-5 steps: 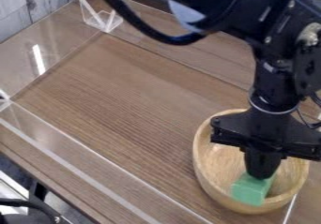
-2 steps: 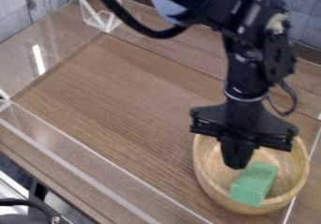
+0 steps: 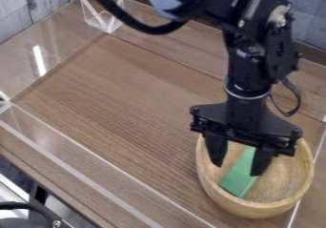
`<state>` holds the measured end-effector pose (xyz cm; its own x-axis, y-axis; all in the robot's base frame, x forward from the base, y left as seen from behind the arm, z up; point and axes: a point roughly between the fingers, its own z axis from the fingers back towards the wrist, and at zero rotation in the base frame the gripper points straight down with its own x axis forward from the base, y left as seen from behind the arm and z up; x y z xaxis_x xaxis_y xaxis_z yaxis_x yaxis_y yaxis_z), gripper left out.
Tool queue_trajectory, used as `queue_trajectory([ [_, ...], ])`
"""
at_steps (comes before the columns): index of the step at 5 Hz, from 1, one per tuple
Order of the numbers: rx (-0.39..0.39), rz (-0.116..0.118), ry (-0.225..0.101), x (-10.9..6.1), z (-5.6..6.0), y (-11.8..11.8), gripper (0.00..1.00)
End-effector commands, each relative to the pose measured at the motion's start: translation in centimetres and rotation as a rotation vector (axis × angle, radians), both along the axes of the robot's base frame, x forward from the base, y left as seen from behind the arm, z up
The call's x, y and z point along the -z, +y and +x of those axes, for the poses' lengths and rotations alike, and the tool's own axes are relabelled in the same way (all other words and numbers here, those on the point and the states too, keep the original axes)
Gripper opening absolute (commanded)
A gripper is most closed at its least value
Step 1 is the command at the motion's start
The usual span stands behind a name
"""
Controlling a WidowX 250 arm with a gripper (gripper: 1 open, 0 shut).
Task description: Put green stick into wooden bowl
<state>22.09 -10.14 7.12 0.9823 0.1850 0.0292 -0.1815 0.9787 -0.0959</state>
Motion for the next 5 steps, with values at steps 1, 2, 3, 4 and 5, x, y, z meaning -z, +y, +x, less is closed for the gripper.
queue_trajectory([
  [1, -0.024, -0.012, -0.045, -0.9, 0.5, -0.1, 1.0],
  [2, -0.023, -0.011, -0.043, -1.4, 0.2, 0.1, 1.0],
  [3, -0.022, -0.013, -0.048, -2.1, 0.0, 0.3, 1.0],
  [4, -0.011, -0.019, -0.059, -3.4, 0.2, 1.5, 1.0],
  [5, -0.018, -0.037, -0.085, -5.4, 0.6, 3.0, 1.0],
])
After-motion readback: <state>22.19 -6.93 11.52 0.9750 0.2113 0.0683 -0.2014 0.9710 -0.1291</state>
